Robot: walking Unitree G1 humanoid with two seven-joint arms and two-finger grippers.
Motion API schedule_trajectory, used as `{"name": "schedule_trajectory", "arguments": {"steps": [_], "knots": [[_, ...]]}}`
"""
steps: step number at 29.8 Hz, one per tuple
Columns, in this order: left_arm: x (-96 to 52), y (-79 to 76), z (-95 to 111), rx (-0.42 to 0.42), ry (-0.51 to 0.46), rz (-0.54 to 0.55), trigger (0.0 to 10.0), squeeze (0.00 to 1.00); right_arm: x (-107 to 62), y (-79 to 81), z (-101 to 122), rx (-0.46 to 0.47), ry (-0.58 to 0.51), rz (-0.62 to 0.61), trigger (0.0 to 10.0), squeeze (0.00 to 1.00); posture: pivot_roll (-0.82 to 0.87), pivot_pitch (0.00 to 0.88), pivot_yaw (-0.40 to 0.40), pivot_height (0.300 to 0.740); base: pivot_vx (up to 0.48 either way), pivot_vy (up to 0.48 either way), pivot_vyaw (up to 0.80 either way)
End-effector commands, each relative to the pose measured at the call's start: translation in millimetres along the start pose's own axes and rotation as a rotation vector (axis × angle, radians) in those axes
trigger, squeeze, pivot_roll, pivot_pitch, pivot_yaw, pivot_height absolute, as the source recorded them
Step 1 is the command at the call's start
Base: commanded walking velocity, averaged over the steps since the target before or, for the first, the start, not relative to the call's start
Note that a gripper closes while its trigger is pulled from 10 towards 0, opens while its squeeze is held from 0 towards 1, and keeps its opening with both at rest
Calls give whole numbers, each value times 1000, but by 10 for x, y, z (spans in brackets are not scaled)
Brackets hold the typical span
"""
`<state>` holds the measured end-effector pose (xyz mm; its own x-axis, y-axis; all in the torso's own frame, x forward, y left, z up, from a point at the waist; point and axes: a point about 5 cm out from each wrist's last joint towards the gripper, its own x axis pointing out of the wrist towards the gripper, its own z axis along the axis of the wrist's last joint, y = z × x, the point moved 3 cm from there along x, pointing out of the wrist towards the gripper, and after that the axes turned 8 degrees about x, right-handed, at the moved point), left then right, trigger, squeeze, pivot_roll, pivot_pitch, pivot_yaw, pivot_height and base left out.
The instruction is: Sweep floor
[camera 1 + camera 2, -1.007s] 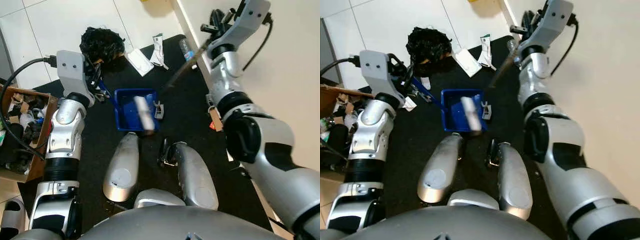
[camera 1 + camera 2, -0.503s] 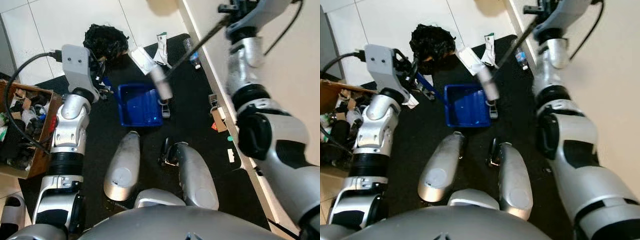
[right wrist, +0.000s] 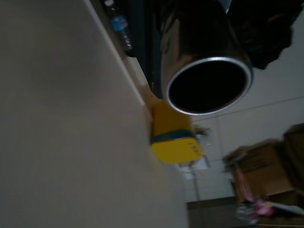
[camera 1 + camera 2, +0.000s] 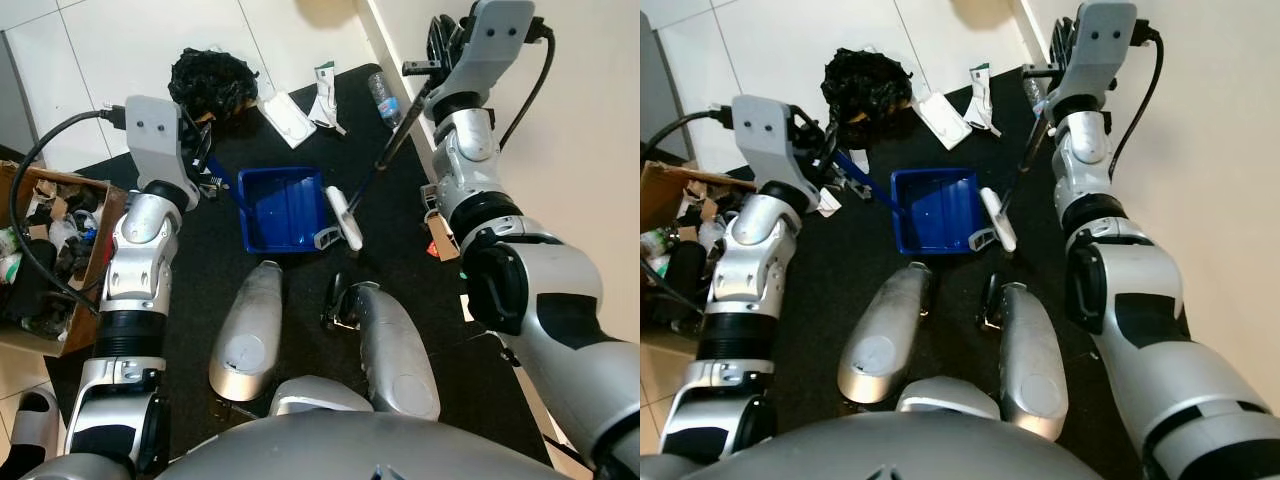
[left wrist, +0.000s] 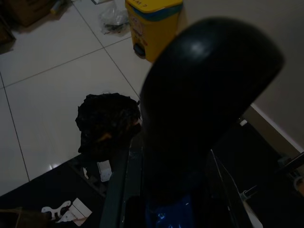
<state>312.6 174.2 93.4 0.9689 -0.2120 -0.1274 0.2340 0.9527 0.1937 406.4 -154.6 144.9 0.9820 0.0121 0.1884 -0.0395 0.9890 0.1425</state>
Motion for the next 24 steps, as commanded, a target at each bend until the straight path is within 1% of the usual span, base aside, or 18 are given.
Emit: {"name": "schedule_trajectory", "arguments": {"steps": [1, 3, 5, 6, 7, 8, 10, 11, 13, 15, 18, 21, 23, 24], "knots": [[-74, -69, -124, -34, 45, -33, 10000, 0, -154, -51, -264, -83, 95, -19, 10000, 0, 449, 287, -25, 740, 0, 0, 0], [-96, -46, -135, -34, 48, -22, 10000, 0, -182, -127, -282, -50, 96, -58, 10000, 0, 448, 286, -27, 740, 0, 0, 0], [-98, -39, -140, -35, 50, -19, 10000, 0, -185, -188, -275, 25, 91, -99, 10000, 0, 448, 286, -27, 740, 0, 0, 0], [-81, -59, -141, -38, 50, -26, 10000, 0, -175, -254, -258, 179, 74, -172, 10000, 0, 438, 282, -29, 740, 0, 0, 0], [-60, -85, -140, -39, 49, -33, 10000, 0, -170, -296, -251, 273, 62, -223, 10000, 0, 428, 275, -26, 740, 0, 0, 0], [-60, -85, -140, -39, 49, -33, 10000, 0, -170, -296, -251, 273, 62, -223, 10000, 0, 428, 275, -26, 740, 0, 0, 0], [-34, -107, -130, -40, 47, -41, 10000, 0, -159, -343, -241, 371, 49, -293, 10000, 0, 422, 268, -23, 740, 0, 0, 0], [-20, -116, -124, -40, 45, -44, 10000, 0, -151, -357, -227, 395, 41, -316, 10000, 0, 421, 259, -22, 740, 0, 0, 0], [7, -127, -106, -40, 41, -49, 10000, 0, -122, -356, -181, 422, 21, -342, 10000, 0, 420, 252, -23, 740, 0, 0, 0], [17, -126, -96, -40, 38, -49, 10000, 0, -106, -349, -156, 428, 11, -346, 10000, 0, 420, 252, -23, 740, 0, 0, 0], [42, -115, -72, -41, 30, -43, 10000, 0, -38, -315, -43, 428, -28, -329, 10000, 0, 418, 239, -37, 740, 0, 0, 0], [53, -93, -61, -52, 22, -28, 10000, 0, 38, -281, 109, 424, -83, -271, 10000, 0, 410, 228, -52, 740, 0, 0, 0], [61, -69, -55, -85, 17, -8, 10000, 0, 104, -252, 261, 436, -140, -204, 10000, 0, 399, 220, -64, 740, 0, 0, 0], [63, -41, -44, -114, 11, 9, 10000, 0, 144, -245, 388, 443, -190, -157, 10000, 0, 391, 215, -71, 740, 0, 0, 0]]}}
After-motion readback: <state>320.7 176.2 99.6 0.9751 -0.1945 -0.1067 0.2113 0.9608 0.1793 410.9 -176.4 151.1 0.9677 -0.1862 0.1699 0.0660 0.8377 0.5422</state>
